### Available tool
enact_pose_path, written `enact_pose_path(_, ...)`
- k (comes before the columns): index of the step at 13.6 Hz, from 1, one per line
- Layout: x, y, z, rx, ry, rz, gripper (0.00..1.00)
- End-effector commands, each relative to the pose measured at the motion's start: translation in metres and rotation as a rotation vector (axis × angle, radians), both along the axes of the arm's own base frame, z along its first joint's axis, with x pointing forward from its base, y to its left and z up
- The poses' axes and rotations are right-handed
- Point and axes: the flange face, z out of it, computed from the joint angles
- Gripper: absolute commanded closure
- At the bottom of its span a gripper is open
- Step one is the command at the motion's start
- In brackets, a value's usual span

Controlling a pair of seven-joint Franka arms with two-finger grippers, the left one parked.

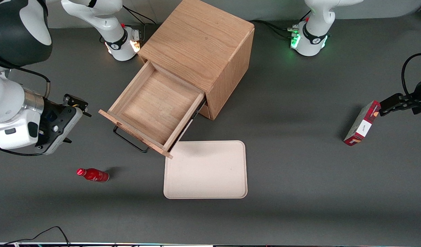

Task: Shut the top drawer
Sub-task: 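Move the right gripper down toward the open drawer's front panel, then bring the right gripper against the drawer front beside the black handle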

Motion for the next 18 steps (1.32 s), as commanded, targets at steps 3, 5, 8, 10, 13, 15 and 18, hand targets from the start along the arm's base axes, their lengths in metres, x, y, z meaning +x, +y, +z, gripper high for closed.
enact_pose_path(3, 0.024, 0.006, -0.066, 0.039, 0.123, -0.048, 0.0)
enact_pose_path(5, 0.032, 0.009, -0.097, 0.049, 0.177, -0.089, 0.0)
enact_pose_path(8, 0.038, 0.01, -0.133, 0.081, 0.245, -0.1, 0.0)
enact_pose_path(10, 0.039, 0.012, -0.148, 0.074, 0.264, -0.139, 0.0)
enact_pose_path(13, 0.047, 0.017, -0.167, 0.084, 0.25, -0.144, 0.0)
enact_pose_path(15, 0.046, 0.016, -0.176, 0.081, 0.26, -0.146, 0.0)
enact_pose_path(18, 0.047, 0.018, -0.195, 0.101, 0.267, -0.158, 0.0)
